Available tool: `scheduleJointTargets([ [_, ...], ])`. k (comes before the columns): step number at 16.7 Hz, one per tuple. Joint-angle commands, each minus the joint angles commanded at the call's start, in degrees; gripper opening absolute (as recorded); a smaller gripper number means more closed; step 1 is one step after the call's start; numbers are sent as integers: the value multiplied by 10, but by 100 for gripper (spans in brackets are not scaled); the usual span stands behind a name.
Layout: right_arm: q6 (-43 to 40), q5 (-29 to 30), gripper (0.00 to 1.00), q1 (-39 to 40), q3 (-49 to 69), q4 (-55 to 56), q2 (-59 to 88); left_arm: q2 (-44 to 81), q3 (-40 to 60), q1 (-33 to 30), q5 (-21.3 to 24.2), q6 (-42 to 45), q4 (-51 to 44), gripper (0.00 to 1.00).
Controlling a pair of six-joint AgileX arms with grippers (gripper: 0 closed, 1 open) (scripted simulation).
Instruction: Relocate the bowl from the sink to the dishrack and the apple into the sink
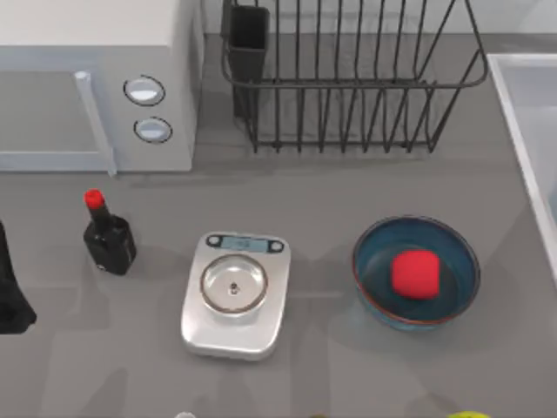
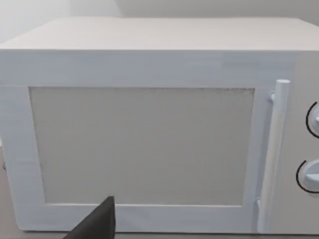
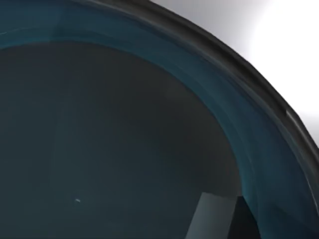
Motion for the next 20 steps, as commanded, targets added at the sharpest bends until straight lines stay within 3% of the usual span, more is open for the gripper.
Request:
scheduleJointTargets([
  [9,-25,-3,0,-24,-36,-38,-67,0,0,0,0,0,0,100],
  [20,-186,-21,0,-180,-250,-269,-533,0,0,0,0,0,0,100],
])
